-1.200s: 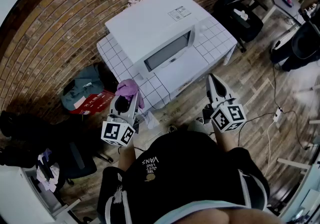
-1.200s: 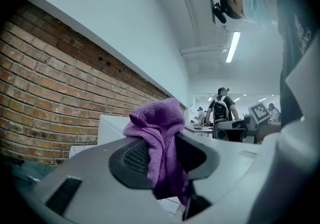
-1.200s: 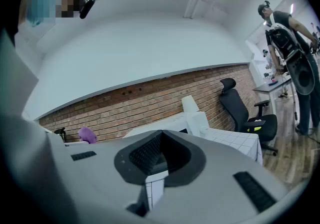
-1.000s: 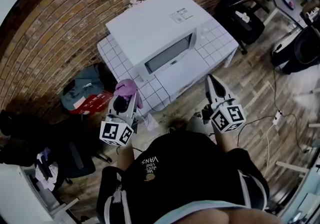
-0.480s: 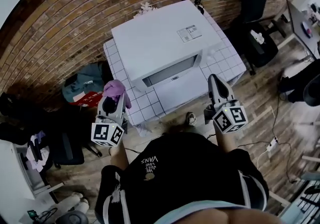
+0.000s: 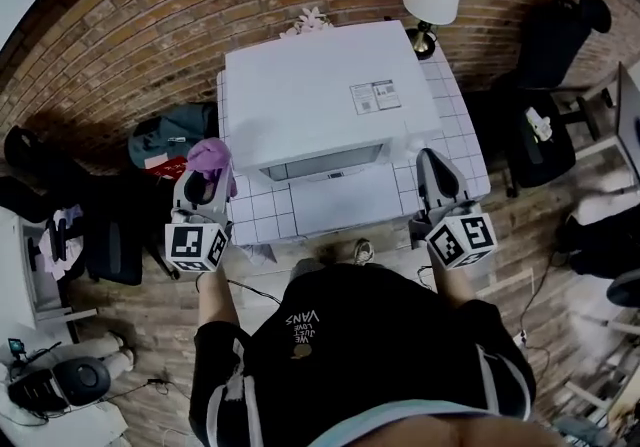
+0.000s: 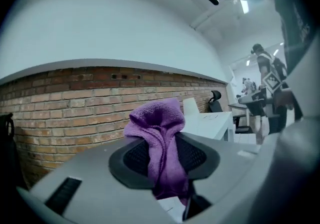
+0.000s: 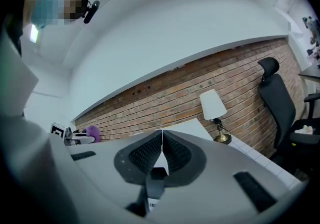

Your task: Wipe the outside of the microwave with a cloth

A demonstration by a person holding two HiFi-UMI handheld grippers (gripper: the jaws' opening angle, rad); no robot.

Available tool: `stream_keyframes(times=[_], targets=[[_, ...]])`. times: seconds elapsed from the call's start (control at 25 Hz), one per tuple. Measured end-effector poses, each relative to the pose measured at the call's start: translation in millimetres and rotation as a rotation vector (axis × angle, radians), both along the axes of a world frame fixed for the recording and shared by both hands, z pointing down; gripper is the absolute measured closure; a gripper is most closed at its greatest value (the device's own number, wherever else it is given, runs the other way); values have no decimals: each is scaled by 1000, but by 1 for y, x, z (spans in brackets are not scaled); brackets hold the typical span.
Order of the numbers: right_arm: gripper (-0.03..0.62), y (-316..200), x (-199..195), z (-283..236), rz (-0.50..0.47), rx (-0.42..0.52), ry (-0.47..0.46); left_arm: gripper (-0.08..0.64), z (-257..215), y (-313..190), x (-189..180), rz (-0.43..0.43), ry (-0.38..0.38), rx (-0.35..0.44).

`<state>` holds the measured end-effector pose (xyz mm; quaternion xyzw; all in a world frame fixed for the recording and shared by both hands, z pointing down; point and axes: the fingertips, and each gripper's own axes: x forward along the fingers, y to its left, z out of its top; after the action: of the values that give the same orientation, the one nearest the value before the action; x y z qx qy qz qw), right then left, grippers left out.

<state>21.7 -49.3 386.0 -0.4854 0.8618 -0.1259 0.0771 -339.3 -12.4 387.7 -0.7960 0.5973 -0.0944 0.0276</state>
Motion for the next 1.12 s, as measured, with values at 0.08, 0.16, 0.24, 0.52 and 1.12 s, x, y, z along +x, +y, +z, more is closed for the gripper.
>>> stream_keyframes(times=[0.08, 0.16, 0.24, 0.52, 1.12], targets=[[589, -9, 5, 0, -29, -4, 1, 420, -6, -9, 1, -19, -62, -6], [589, -17, 9, 2, -43, -11, -6, 420, -14, -19, 2, -27, -93, -3], [589, -24, 12, 3, -43, -15, -15, 420, -22, -31, 3, -24, -125, 1], [589, -38, 13, -3, -4, -7, -39, 420, -31, -92, -1, 30, -329, -31], [589, -50, 8, -4, 92, -20, -47, 420, 30, -210, -27, 249, -857, -277]])
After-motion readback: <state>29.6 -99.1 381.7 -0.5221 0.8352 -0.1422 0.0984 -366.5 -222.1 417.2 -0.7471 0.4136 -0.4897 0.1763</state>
